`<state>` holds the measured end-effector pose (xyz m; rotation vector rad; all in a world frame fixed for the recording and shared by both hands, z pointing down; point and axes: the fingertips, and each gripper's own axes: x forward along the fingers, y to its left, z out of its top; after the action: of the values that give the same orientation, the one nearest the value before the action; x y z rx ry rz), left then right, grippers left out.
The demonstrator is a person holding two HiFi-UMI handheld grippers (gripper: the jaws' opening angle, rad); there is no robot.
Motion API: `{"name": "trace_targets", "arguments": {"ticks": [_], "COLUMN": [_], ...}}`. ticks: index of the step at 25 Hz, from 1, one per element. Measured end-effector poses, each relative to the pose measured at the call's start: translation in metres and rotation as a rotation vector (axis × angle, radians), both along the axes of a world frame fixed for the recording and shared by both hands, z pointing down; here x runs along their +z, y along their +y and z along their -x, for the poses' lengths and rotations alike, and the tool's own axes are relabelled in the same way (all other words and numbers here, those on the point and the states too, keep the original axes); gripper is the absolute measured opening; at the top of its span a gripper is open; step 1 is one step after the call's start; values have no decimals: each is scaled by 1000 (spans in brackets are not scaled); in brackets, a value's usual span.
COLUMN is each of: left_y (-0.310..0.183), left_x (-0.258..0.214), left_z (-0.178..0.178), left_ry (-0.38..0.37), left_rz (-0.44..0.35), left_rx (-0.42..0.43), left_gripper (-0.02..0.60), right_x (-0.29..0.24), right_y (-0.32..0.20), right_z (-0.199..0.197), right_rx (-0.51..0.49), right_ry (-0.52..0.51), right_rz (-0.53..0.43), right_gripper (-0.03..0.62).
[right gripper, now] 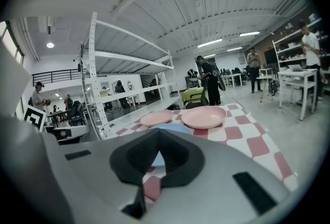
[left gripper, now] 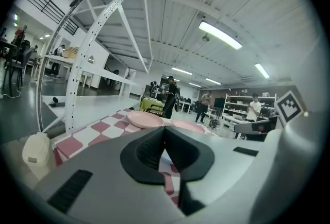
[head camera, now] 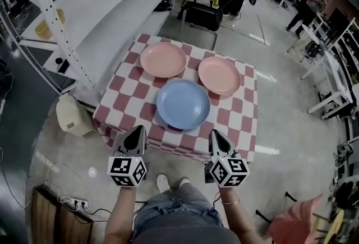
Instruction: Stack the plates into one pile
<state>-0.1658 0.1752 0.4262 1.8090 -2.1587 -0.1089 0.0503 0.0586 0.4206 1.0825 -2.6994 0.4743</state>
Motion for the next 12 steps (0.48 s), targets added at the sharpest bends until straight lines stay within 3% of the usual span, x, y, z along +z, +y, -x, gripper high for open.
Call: {"name": "trace_targets", "arguments": {"ticks": [12], "left_y": [-34], "left_x": [17], "left_z": [4], "left_ry": [-5], "left_rz": [56], "left_rx": [39], "left_gripper": [15], "right_x": [22], "right_y": [-27], "right_z": [0], "right_rx": [22], "right_ry": [47], "right_rz": [17], "right_gripper": [9]}}
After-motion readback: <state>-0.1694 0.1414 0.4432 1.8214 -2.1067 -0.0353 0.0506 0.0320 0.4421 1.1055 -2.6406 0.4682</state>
